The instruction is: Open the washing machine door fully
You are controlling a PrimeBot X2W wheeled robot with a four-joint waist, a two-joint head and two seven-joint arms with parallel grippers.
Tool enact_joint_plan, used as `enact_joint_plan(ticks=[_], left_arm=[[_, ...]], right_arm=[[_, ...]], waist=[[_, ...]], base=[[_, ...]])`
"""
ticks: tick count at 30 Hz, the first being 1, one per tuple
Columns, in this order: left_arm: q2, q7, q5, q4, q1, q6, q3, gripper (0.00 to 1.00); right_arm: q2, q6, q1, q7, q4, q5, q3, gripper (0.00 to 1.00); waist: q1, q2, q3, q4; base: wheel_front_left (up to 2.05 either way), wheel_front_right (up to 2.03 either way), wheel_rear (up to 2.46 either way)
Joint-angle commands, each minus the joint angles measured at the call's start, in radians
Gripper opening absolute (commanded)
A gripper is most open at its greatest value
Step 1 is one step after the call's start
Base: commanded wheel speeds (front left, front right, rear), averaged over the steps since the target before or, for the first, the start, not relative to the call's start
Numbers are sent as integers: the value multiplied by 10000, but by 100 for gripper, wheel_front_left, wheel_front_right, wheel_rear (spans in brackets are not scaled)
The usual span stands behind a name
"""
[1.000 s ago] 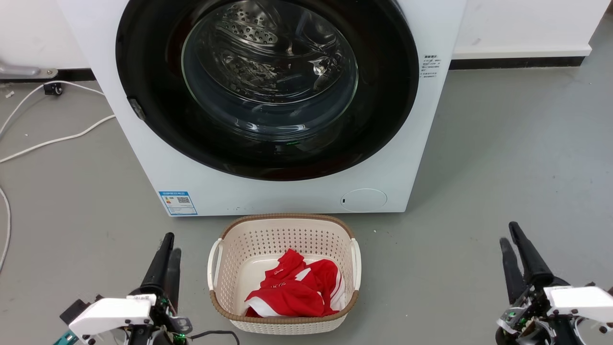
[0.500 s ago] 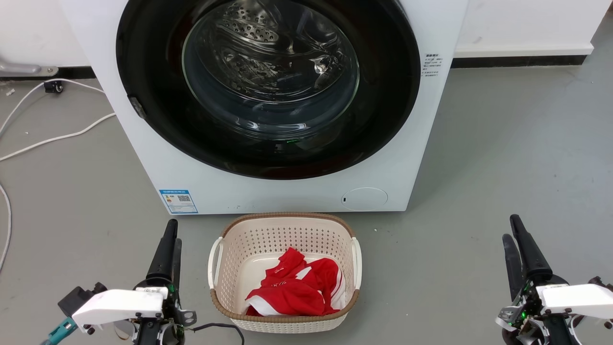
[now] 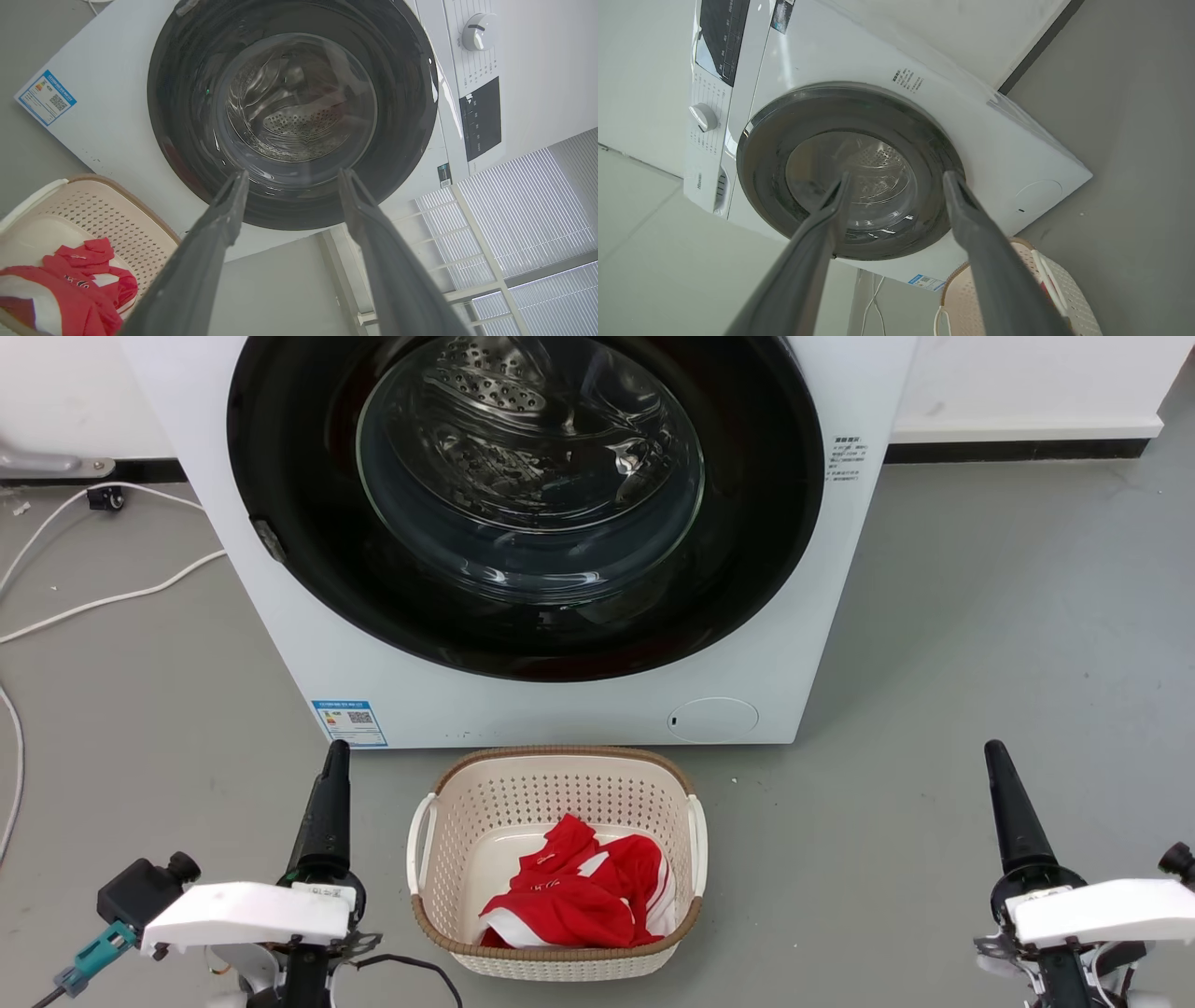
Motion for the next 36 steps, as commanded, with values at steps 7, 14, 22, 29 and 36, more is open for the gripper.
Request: enact_joint_plan(ticks=[7,14,22,29,36], left_arm=[[30,-322,1858,-408,-183,28,-133,100],[27,-556,3226,-518,-194,82,-254,100],[35,-803,4633,-530,-171,111,-350,100],[85,-1007,5657,-422,-197,129,-473,100],[147,-1203,6588,-293,-229,200,-610,100]], right_arm=[[-1,0,41,-318,-561,-2193,75,100],[6,0,193,-555,-722,-3668,150,100],[14,0,354,-618,-901,-5047,156,100],[22,0,481,-628,-1070,-6062,131,100],[29,0,569,-679,-1222,-6920,190,100]], waist=[[-1,0,20,8],[-1,0,16,-13],[-1,0,6,-47],[-1,0,34,-76],[-1,0,51,-90]], base=[[0,0,0],[0,0,0],[0,0,0],[0,0,0],[0,0,0]])
